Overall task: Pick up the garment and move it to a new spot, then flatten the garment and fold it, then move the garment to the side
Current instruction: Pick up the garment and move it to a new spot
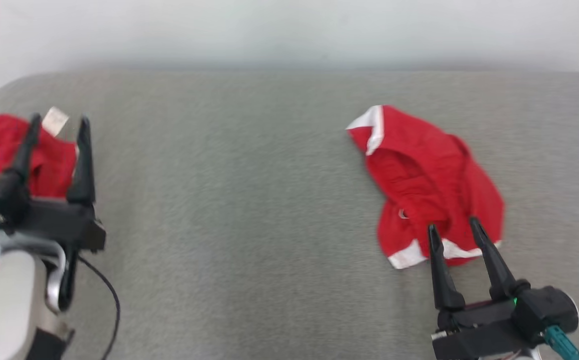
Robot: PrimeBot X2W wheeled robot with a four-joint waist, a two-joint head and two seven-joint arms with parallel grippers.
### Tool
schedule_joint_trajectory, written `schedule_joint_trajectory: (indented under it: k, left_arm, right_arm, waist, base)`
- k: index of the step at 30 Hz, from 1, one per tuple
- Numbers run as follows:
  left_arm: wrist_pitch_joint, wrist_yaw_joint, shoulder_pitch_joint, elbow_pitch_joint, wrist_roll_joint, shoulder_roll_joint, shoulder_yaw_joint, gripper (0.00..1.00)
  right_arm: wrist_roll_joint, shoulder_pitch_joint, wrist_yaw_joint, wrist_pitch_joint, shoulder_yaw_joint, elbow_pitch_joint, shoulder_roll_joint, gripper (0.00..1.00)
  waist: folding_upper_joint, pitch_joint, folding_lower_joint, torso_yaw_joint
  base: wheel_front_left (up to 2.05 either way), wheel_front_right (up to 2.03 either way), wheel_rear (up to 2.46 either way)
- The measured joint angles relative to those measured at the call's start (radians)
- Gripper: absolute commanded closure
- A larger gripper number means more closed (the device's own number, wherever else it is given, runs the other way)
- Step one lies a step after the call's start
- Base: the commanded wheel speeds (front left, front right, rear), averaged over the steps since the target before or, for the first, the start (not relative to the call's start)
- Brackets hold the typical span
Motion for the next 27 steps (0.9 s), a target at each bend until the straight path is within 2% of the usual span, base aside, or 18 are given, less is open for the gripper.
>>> schedule_joint_trajectory:
  k: [7,13,19,27]
  left_arm:
    - [0.000,0.005,0.126,-0.050,0.003,-0.034,0.005,0.00]
    - [0.000,0.010,0.256,-0.098,0.007,-0.069,0.007,0.00]
    - [0.000,0.016,0.359,-0.165,0.022,-0.100,0.016,0.00]
    - [0.000,0.024,0.499,-0.251,0.033,-0.124,0.087,0.00]
  right_arm:
    - [0.008,0.053,0.000,-0.008,-0.029,0.018,0.003,0.00]
    - [0.009,0.088,0.000,-0.011,-0.048,0.028,0.004,0.00]
    - [0.017,0.104,0.000,-0.013,-0.058,0.039,0.004,0.00]
    - [0.029,0.112,0.000,-0.013,-0.061,0.053,0.005,0.00]
  waist:
    - [0.0000,-0.067,0.0000,-0.088]
    - [0.0000,-0.130,-0.0001,-0.129]
    - [0.0000,-0.168,0.0000,-0.137]
    - [0.0001,-0.177,0.0001,-0.115]
  base:
    - [0.00,0.00,0.00]
    - [0.00,0.00,0.00]
    - [0.00,0.00,0.00]
    - [0.00,0.00,0.00]
